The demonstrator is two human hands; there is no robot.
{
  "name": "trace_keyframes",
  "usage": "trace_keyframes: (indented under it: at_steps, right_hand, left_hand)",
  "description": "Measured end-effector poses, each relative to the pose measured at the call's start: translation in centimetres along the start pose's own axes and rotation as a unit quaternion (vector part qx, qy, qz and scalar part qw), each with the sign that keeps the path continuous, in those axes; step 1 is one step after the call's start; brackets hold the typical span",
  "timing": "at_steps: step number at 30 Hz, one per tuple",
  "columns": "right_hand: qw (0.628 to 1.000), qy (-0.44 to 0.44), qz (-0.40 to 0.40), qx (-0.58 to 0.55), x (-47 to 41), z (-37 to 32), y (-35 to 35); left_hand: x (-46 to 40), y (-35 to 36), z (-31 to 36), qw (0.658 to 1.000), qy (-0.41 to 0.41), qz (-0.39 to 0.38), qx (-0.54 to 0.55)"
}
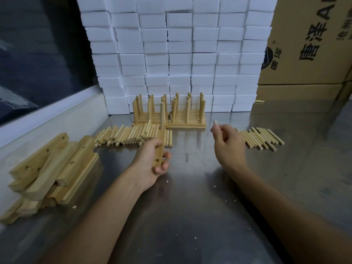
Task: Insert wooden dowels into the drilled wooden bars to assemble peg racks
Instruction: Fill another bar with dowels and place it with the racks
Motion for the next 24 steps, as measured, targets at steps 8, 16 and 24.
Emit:
trace_keyframes:
  at_steps: [8,16,24]
  right_hand:
    - [0.991,0.086,-0.025,-0.099,0.5,1.2,0.6]
    - [0.989,0.066,-0.102,-0.087,0.8,0.2,2.3]
    - [0.995,-0.057,-0.061,-0.054,1.4,-2.9,1.4]
  left_hand:
    - [-0.1,-0.2,0.1,0.999,0.021,0.029,-0.018]
    - [-0.1,0.3,0.0,1.0,0.018,0.014,0.012]
    - [0.3,2.2,-0.9,0.999,0.0,-0.023,0.022]
Point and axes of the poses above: each hand's wrist, its own x-axis away from the middle knuckle, its own y-axis out of the palm, z = x × y, the point moved 8 cm from there along -x, towards the middle knuckle, and after that the axes turned 5 degrees about x, right-handed, at the moved point
